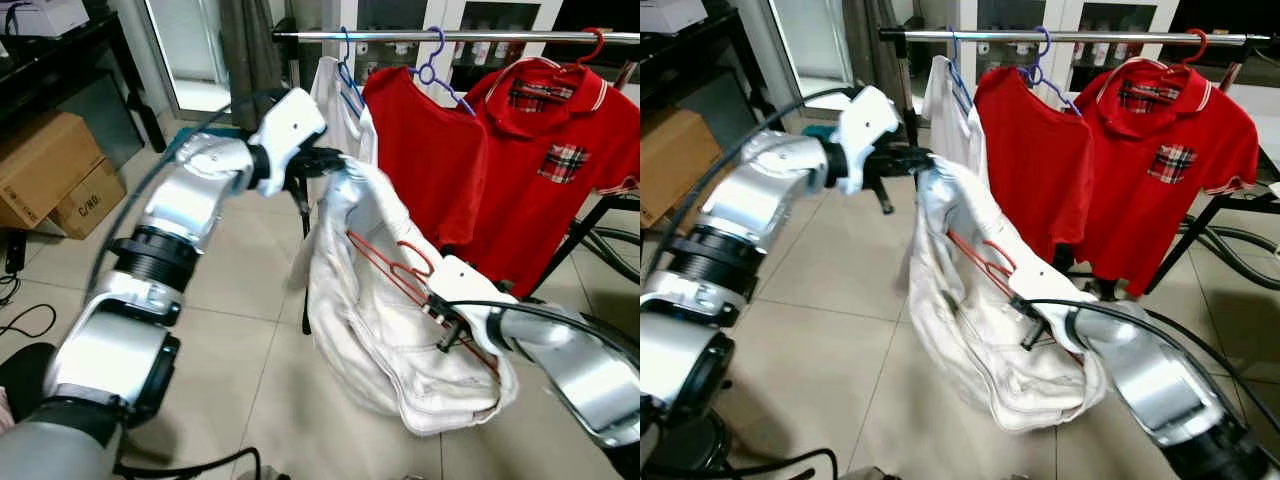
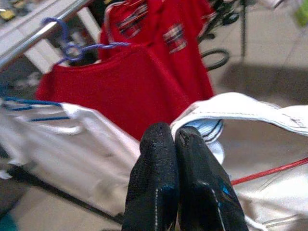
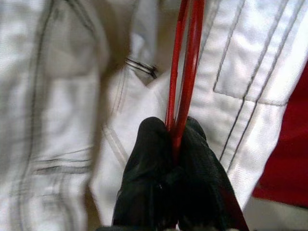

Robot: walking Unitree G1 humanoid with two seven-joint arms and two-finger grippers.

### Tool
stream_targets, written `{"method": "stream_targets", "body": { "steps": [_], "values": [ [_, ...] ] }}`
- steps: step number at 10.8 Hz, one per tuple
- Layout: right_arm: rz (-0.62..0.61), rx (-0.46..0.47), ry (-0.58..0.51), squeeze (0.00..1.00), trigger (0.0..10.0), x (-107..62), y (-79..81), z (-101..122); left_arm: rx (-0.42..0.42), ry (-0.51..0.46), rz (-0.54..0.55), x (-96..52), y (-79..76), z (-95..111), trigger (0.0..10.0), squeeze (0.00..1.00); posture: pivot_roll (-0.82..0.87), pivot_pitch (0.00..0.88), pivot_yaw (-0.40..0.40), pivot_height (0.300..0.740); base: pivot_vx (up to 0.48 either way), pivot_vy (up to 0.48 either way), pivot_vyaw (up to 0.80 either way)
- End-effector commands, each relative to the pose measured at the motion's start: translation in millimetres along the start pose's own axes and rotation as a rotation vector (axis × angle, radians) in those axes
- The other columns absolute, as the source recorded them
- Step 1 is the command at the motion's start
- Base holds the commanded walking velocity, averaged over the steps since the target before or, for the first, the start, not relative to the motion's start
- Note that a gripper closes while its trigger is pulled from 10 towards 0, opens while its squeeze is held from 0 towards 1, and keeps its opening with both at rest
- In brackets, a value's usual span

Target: Hang hanger

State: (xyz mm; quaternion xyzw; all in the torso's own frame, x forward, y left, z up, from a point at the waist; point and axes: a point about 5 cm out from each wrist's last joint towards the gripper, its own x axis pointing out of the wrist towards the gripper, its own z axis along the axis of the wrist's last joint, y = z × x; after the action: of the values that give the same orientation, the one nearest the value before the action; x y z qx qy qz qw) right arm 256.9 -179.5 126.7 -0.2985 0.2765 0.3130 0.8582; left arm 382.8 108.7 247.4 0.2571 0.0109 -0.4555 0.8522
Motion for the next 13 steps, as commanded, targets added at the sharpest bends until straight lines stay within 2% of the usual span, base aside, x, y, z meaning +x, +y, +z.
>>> {"method": "stream_targets", "body": {
  "steps": [1, 2, 3, 4, 6, 9, 10, 11, 12, 13],
  "values": [
    [0.006, 0.019, -0.046, 0.0, 10.0, -7.3, -6.0, -1.2, 0.064, -0.017, 0.11, -15.2, 22.6, 14.4, 0.0, 0.0, -0.12, 0.0, 0.063, 0.74, 0.0, 0.0, 0.0],
    [0.007, 0.053, -0.156, 0.0, 10.0, -19.5, -13.8, 2.8, 0.074, 0.032, 0.17, -22.2, 31.2, 5.1, 0.0, 0.0, -0.12, 0.0, 0.066, 0.74, 0.0, 0.0, 0.0],
    [0.046, 0.046, -0.243, 0.0, 10.0, -35.2, -17.4, 6.2, 0.073, 0.054, 0.242, -26.8, 38.7, -0.9, 0.0, 0.0, -0.12, 0.0, 0.07, 0.74, 0.0, 0.0, 0.0],
    [0.081, 0.042, -0.274, 0.0, 10.0, -45.0, -18.1, 7.2, 0.067, 0.058, 0.286, -28.1, 42.4, -3.3, 0.0, 0.0, -0.12, 0.0, 0.07, 0.74, 0.0, 0.0, 0.0],
    [0.057, 0.054, -0.323, 0.0, 10.0, -56.0, -27.5, 9.0, -0.002, 0.034, 0.296, -23.7, 40.1, -8.3, 0.0, 0.0, -0.13, 0.0, 0.074, 0.74, 0.0, 0.0, 0.0],
    [0.103, 0.1, -0.493, 0.0, 10.0, -68.0, -26.6, 22.7, -0.22, -0.054, 0.326, -15.1, 36.5, -19.3, 0.0, 0.0, -0.13, 0.0, 0.079, 0.74, 0.0, 0.0, 0.0],
    [0.113, 0.166, -0.579, 0.0, 10.0, -69.3, -23.0, 27.5, -0.316, -0.109, 0.334, -11.4, 34.6, -21.8, 0.0, 0.0, -0.13, 0.0, 0.079, 0.74, 0.0, 0.0, 0.0],
    [0.112, 0.188, -0.603, 0.0, 10.0, -69.8, -22.4, 28.3, -0.348, -0.131, 0.334, -9.8, 33.8, -22.2, 0.0, 0.0, -0.13, 0.0, 0.079, 0.74, 0.0, 0.0, 0.0],
    [0.09, 0.271, -0.677, 0.0, 10.0, -68.1, -22.7, 30.3, -0.439, -0.208, 0.336, -5.2, 32.1, -18.5, 0.0, 0.0, -0.13, 0.0, 0.083, 0.74, 0.0, 0.0, 0.0],
    [0.13, 0.325, -0.743, 0.0, 10.0, -69.2, -17.6, 33.2, -0.512, -0.268, 0.369, -4.1, 33.9, -15.7, 0.0, 0.0, -0.13, 0.0, 0.082, 0.74, 0.0, 0.0, 0.0]
  ]
}}
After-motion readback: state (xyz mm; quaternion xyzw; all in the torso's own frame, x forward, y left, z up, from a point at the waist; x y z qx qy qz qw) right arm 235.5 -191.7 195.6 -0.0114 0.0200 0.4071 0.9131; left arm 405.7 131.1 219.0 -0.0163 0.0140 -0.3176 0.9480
